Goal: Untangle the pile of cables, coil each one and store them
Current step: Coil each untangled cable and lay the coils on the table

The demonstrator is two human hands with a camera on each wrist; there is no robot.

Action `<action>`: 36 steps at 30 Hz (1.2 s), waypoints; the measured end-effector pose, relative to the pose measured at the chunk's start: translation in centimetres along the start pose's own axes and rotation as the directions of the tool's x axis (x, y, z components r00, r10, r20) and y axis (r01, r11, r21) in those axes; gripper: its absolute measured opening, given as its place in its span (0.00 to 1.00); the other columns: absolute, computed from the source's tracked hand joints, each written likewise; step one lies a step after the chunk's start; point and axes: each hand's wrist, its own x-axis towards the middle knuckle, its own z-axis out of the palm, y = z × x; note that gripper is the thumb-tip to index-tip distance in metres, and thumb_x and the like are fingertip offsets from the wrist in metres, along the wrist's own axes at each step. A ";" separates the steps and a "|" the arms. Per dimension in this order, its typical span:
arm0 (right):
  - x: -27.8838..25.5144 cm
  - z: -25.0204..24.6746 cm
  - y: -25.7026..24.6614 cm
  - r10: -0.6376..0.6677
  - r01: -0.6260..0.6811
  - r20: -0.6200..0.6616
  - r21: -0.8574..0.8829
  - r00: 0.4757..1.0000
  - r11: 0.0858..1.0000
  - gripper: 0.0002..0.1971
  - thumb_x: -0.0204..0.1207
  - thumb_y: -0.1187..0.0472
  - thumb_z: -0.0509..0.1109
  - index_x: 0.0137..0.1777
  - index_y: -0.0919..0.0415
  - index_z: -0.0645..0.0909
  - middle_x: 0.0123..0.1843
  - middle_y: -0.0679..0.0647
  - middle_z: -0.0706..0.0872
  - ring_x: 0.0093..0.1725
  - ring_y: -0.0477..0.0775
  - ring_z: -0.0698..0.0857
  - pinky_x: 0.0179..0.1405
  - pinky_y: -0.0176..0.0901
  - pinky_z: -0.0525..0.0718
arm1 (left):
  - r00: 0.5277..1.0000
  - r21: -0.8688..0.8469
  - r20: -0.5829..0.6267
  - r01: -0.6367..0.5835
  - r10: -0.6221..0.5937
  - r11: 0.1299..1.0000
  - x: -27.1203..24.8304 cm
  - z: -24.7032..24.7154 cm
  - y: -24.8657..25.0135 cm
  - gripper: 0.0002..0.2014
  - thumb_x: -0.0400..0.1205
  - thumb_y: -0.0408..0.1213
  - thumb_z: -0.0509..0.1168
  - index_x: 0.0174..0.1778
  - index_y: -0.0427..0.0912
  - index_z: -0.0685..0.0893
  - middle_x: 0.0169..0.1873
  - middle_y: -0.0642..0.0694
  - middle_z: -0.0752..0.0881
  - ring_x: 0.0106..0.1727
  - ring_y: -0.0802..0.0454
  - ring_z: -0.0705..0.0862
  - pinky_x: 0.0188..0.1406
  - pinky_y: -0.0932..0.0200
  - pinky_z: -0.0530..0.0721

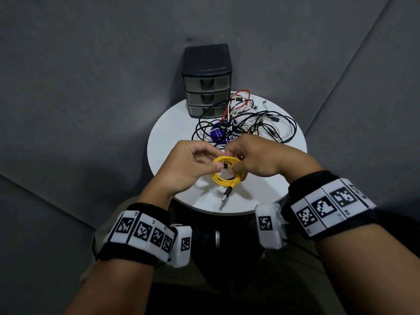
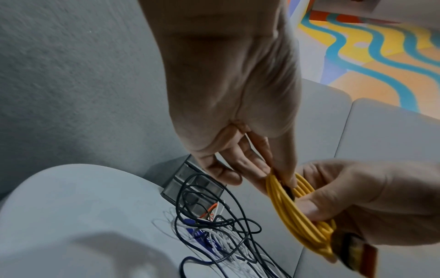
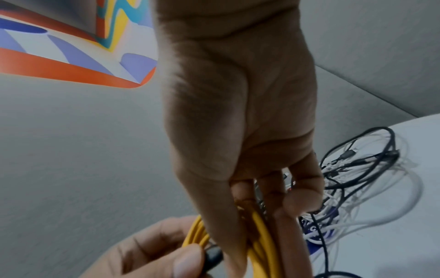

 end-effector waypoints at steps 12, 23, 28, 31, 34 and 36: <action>0.7 0.8 -1.6 0.092 -0.075 -0.367 0.061 0.926 0.995 0.07 0.80 0.62 0.74 0.44 0.65 0.82 0.35 0.59 0.91 0.28 0.52 0.91 0.34 0.43 0.86 | 0.956 0.136 -0.287 -0.021 0.060 0.990 1.7 -0.4 1.2 0.12 0.73 0.29 0.82 0.44 0.49 0.89 0.40 0.49 0.91 0.34 0.53 0.90 0.38 0.61 0.87; 5.8 2.3 -2.9 0.168 0.076 -0.345 0.593 0.923 0.802 0.12 0.78 0.78 0.69 0.60 0.69 0.81 0.41 0.71 0.87 0.38 0.62 0.89 0.43 0.51 0.90 | 0.920 -0.027 -0.376 0.108 -0.111 0.994 4.4 -6.5 -0.5 0.07 0.76 0.25 0.78 0.41 0.39 0.88 0.38 0.42 0.91 0.40 0.45 0.93 0.48 0.54 0.89; 8.5 2.7 -0.7 0.261 -0.001 -0.478 0.477 0.839 0.879 0.11 0.76 0.72 0.68 0.49 0.55 0.84 0.40 0.60 0.88 0.35 0.58 0.91 0.37 0.49 0.86 | 0.908 -0.089 -0.297 0.283 -0.296 0.955 6.6 -9.9 -2.9 0.08 0.75 0.21 0.77 0.40 0.37 0.87 0.36 0.37 0.90 0.34 0.50 0.91 0.49 0.53 0.90; 8.7 1.8 1.3 0.266 -0.040 -0.620 0.353 0.738 0.935 0.11 0.76 0.68 0.67 0.46 0.52 0.86 0.38 0.52 0.88 0.41 0.59 0.90 0.44 0.52 0.90 | 0.889 -0.049 -0.257 0.380 -0.379 0.924 7.9 -11.2 -4.3 0.10 0.74 0.20 0.77 0.39 0.37 0.85 0.35 0.37 0.90 0.30 0.52 0.90 0.45 0.57 0.91; 8.5 0.9 2.1 0.205 -0.086 -0.664 0.209 0.719 0.974 0.12 0.78 0.69 0.66 0.50 0.52 0.87 0.37 0.47 0.84 0.38 0.52 0.83 0.36 0.39 0.78 | 0.866 0.013 -0.242 0.453 -0.437 0.891 9.5 -11.4 -5.1 0.10 0.74 0.20 0.77 0.38 0.37 0.84 0.35 0.37 0.89 0.27 0.54 0.88 0.35 0.61 0.90; 8.5 0.7 2.2 0.151 -0.106 -0.632 0.108 0.760 0.988 0.14 0.76 0.70 0.68 0.56 0.53 0.86 0.40 0.47 0.84 0.40 0.53 0.82 0.39 0.40 0.77 | 0.855 0.082 -0.253 0.485 -0.452 0.871 10.5 -11.2 -5.6 0.11 0.73 0.22 0.80 0.37 0.39 0.85 0.34 0.39 0.88 0.28 0.53 0.86 0.33 0.62 0.88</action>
